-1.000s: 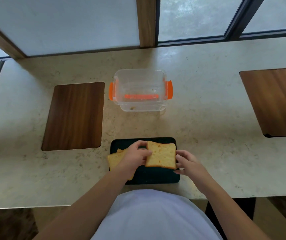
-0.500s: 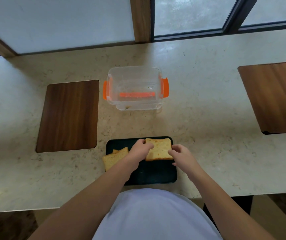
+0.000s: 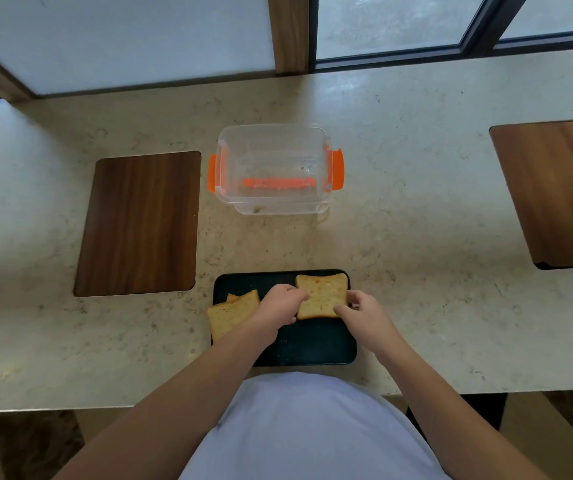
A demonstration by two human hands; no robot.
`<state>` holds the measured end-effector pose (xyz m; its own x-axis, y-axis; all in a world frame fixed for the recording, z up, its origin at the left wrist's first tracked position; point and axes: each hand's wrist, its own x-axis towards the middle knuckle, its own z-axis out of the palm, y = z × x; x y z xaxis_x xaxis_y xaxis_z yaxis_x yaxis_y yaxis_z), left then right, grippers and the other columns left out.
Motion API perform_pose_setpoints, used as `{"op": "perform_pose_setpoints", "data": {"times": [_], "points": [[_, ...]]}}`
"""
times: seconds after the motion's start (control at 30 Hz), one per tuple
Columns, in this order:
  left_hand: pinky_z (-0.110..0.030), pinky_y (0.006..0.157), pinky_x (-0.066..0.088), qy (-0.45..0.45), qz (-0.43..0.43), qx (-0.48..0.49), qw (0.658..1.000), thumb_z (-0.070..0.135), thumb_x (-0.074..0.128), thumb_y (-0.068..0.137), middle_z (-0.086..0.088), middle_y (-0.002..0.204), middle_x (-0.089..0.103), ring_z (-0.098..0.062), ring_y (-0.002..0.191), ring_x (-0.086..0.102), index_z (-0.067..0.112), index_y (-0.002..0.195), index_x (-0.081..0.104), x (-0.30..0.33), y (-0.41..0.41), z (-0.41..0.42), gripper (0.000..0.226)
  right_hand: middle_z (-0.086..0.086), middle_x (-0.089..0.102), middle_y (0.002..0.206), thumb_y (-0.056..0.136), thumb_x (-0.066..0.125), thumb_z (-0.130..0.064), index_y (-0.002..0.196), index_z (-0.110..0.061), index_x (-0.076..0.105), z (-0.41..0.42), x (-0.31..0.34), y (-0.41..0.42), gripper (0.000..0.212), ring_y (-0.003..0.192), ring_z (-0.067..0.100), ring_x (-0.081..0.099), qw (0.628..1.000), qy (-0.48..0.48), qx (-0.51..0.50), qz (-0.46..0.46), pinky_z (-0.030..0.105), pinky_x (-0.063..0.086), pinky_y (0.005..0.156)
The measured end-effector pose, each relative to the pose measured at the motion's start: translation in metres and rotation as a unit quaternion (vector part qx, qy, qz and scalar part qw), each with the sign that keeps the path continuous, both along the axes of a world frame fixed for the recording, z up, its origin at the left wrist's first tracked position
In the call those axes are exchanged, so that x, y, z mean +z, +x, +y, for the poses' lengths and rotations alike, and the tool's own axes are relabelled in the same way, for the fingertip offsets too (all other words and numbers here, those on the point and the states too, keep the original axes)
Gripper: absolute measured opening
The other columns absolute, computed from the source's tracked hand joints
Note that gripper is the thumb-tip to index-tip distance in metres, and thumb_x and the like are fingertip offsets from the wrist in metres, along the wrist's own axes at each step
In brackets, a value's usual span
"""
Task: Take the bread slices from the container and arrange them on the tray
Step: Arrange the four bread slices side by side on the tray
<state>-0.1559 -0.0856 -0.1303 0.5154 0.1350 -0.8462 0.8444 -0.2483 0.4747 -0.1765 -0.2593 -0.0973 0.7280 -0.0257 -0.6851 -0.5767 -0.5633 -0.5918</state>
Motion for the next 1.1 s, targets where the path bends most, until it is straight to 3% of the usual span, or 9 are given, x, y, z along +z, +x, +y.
{"op": "perform_pose_setpoints", "data": {"times": [0.07,0.37,0.5,0.67,0.97,1.1], "points": [[-0.033,0.085,0.056,-0.004,0.002,0.006,1.000,0.024,0.060,0.093,0.001,0.097,0.056,-0.019,0.100,0.058,0.008,0.131,0.055,0.002,0.003,-0.001,0.042,0.007,0.055,0.138,0.094,0.057,-0.027,0.149,-0.009,0.043,0.001,0.000,0.003,0.060,0.106,0.018,0.058,1.000,0.003,-0.003,0.000,0.046,0.055,0.095],[-0.029,0.077,0.053,-0.019,0.006,0.032,0.999,0.023,0.061,0.092,0.001,0.099,0.056,-0.016,0.097,0.058,0.008,0.130,0.055,-0.001,0.008,0.002,0.041,0.010,0.046,0.150,0.094,0.057,-0.028,0.152,-0.009,0.039,0.004,-0.002,0.008,0.063,0.129,0.024,0.050,1.000,-0.004,0.000,0.004,0.035,0.046,0.097],[-0.030,0.079,0.054,-0.033,0.013,0.034,0.999,0.023,0.060,0.092,0.000,0.104,0.058,-0.017,0.101,0.059,0.009,0.131,0.054,-0.002,0.004,0.007,0.042,0.010,0.048,0.148,0.094,0.058,-0.027,0.149,-0.009,0.042,0.005,-0.005,0.008,0.060,0.131,0.025,0.049,1.000,-0.007,-0.004,0.008,0.042,0.046,0.105],[-0.030,0.080,0.055,-0.038,0.017,0.040,0.998,0.024,0.060,0.092,-0.003,0.104,0.059,-0.016,0.098,0.060,0.009,0.128,0.055,-0.002,0.002,0.006,0.039,0.008,0.053,0.141,0.091,0.061,-0.026,0.143,-0.009,0.046,0.005,-0.008,0.008,0.056,0.121,0.021,0.053,1.000,-0.013,-0.020,0.001,0.034,0.048,0.092],[-0.029,0.080,0.055,-0.045,0.020,0.074,0.996,0.027,0.062,0.091,-0.003,0.103,0.059,-0.018,0.097,0.061,0.007,0.127,0.055,-0.002,0.003,0.001,0.043,0.008,0.052,0.140,0.090,0.060,-0.027,0.139,-0.012,0.049,0.006,-0.012,0.007,0.053,0.103,0.014,0.051,1.000,-0.020,-0.008,-0.004,0.030,0.044,0.080],[-0.028,0.078,0.056,-0.021,-0.030,0.040,0.999,0.025,0.059,0.094,0.000,0.105,0.061,-0.015,0.098,0.063,0.012,0.126,0.058,0.017,-0.002,0.016,0.035,0.007,0.049,0.138,0.091,0.059,-0.027,0.137,-0.013,0.050,0.007,-0.007,0.007,0.049,0.081,0.004,0.050,1.000,-0.019,-0.012,-0.013,0.026,0.042,0.066]]}}
